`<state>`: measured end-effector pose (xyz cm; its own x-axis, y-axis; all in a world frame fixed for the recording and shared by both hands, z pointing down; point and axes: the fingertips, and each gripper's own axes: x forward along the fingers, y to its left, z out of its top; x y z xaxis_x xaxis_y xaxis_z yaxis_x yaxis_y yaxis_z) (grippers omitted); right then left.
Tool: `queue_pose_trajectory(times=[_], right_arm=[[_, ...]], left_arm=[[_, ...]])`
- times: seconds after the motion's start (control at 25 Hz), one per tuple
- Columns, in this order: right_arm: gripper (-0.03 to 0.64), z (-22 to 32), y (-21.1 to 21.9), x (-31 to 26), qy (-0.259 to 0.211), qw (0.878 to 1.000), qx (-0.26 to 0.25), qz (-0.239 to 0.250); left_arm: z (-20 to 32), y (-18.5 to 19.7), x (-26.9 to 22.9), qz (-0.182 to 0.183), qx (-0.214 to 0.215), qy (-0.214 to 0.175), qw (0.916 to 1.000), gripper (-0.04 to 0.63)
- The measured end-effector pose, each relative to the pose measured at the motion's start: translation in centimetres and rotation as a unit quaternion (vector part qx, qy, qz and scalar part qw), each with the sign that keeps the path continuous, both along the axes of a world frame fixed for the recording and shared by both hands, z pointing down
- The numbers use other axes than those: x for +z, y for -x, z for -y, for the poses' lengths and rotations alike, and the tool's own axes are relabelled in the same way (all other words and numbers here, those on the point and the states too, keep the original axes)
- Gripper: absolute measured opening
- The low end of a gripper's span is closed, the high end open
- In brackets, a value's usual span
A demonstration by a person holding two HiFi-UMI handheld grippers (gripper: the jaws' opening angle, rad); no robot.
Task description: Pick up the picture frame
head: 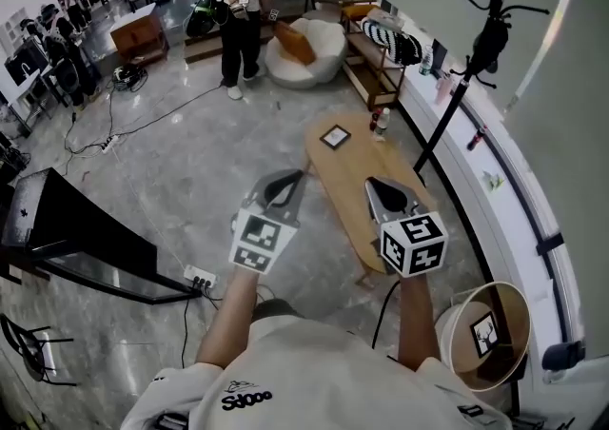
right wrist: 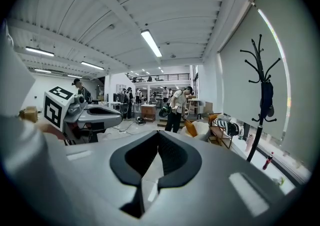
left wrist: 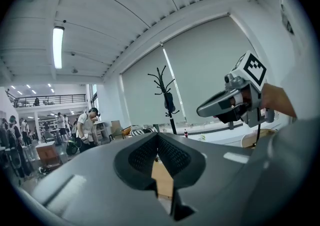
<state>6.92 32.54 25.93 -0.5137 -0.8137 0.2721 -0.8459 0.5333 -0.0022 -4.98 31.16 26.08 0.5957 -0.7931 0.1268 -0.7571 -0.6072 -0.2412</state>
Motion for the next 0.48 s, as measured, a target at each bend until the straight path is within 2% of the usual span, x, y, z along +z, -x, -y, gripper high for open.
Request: queue_pose_trajectory(times=[0.16,0.36,0.48], right_arm=[[0.005,-0.3,-0.9,0.6,0.003,1.0,-0.004,-0.006],[0.005,0.0,-1.9,0.9,0.001,1.0,0.003,0.015],[0.003,0.5,-2.1,2.0,0.016,1.0,-0.001,0.006]], left_arm=[[-0.2,-0.3,0.7,-0.001,-0.014,0.008,0.9999,0.009],[-0.1,-1.6,1.6,0.005,-0.009,0.018,0.9998,0.009],[0.4,-2.3,2.3,0.006,-0.005,0.021,0.9997,0.009]])
